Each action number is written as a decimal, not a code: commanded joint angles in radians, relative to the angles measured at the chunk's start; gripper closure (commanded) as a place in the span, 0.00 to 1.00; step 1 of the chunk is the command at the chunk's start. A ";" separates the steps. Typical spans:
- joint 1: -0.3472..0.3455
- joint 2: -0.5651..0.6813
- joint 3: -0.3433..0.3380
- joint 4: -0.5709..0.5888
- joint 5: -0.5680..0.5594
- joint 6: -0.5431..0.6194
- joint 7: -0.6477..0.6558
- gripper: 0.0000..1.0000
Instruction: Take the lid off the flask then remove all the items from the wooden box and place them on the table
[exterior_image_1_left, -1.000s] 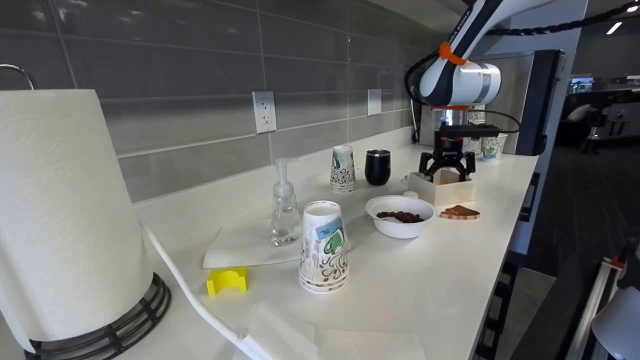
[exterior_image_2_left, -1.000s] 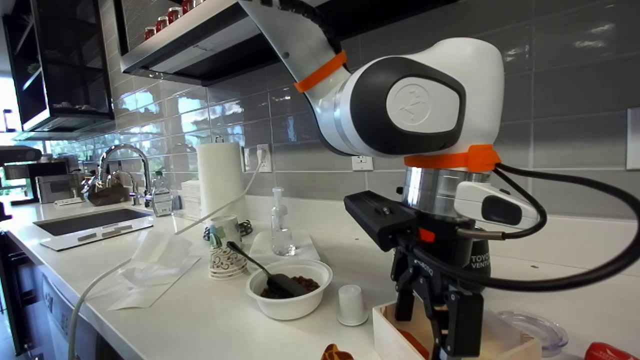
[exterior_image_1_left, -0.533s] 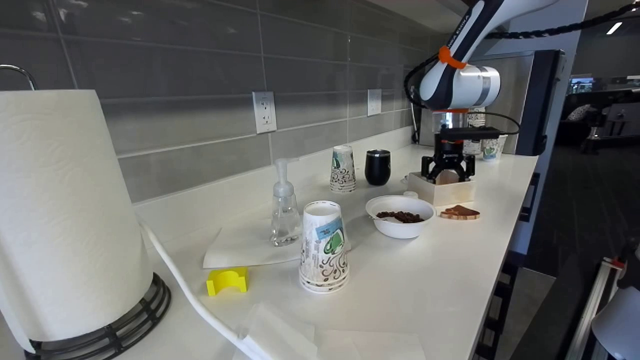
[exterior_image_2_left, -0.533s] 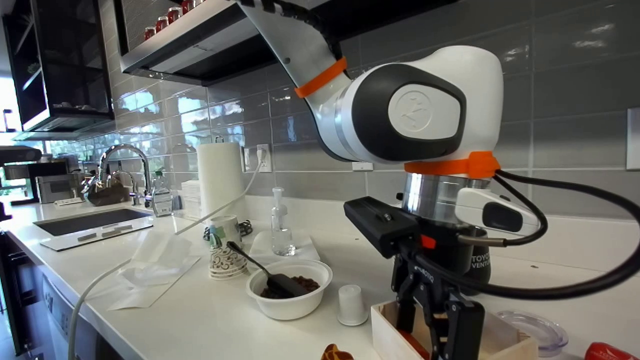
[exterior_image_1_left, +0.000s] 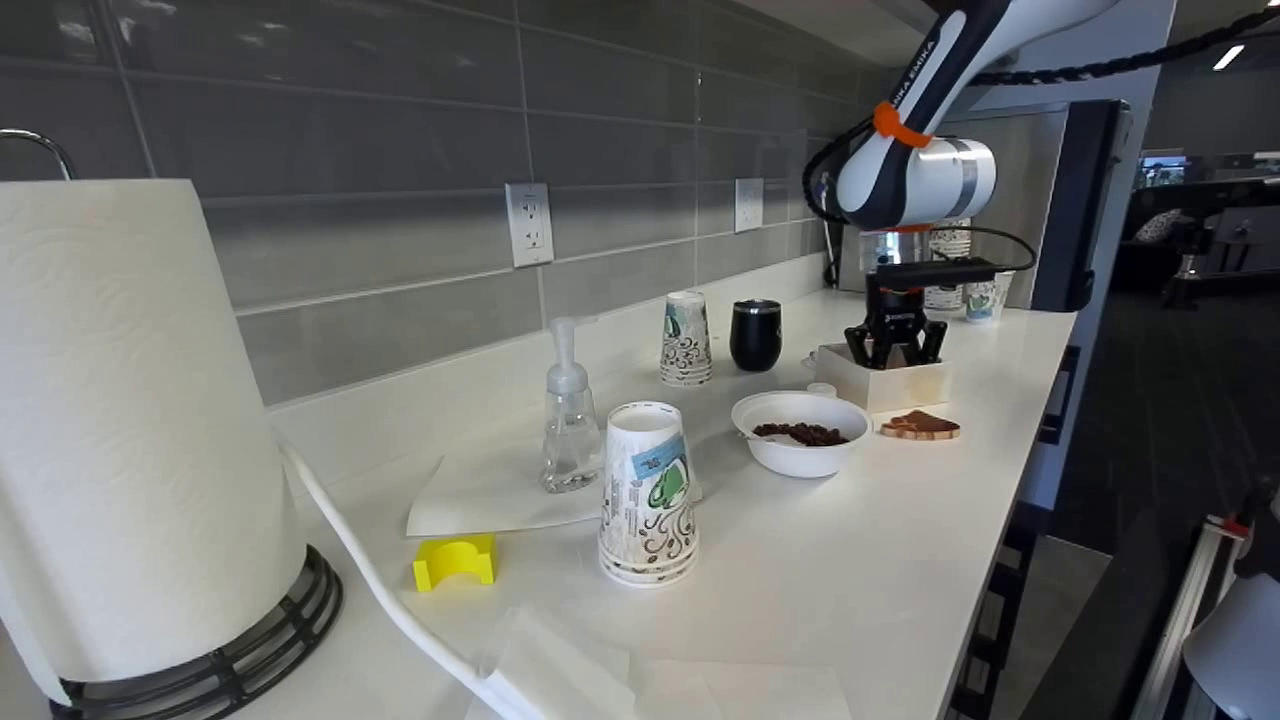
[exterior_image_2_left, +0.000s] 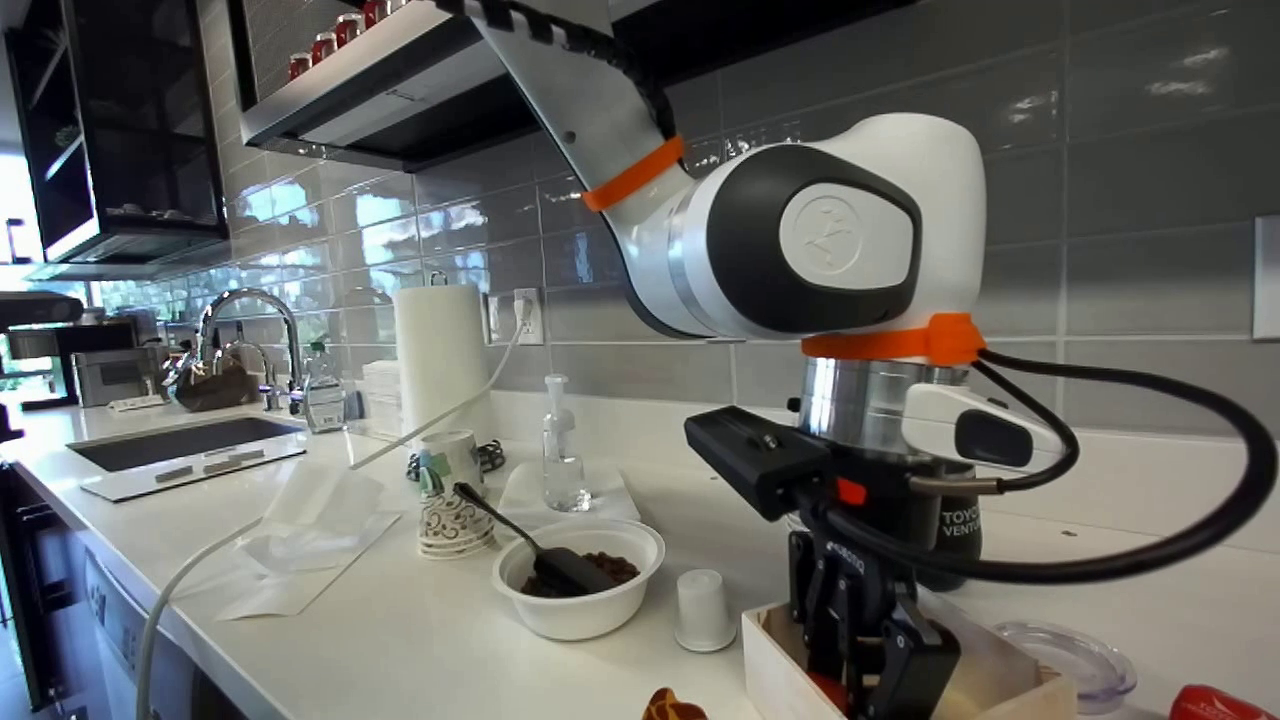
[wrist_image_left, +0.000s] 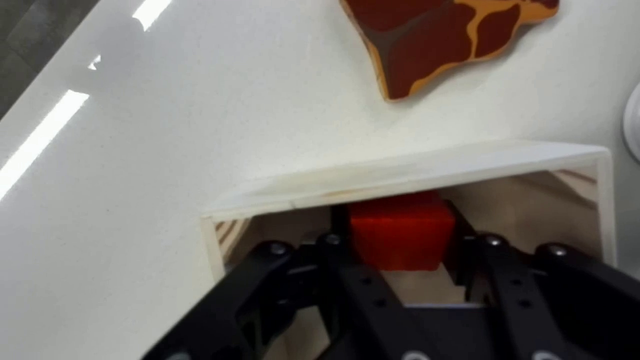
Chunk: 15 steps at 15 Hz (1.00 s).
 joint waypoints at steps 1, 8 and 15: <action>0.010 -0.013 -0.010 -0.007 -0.040 0.017 0.050 0.81; -0.010 -0.110 -0.032 0.011 -0.039 -0.012 0.041 0.81; -0.047 -0.193 -0.050 0.060 -0.066 -0.003 0.104 0.81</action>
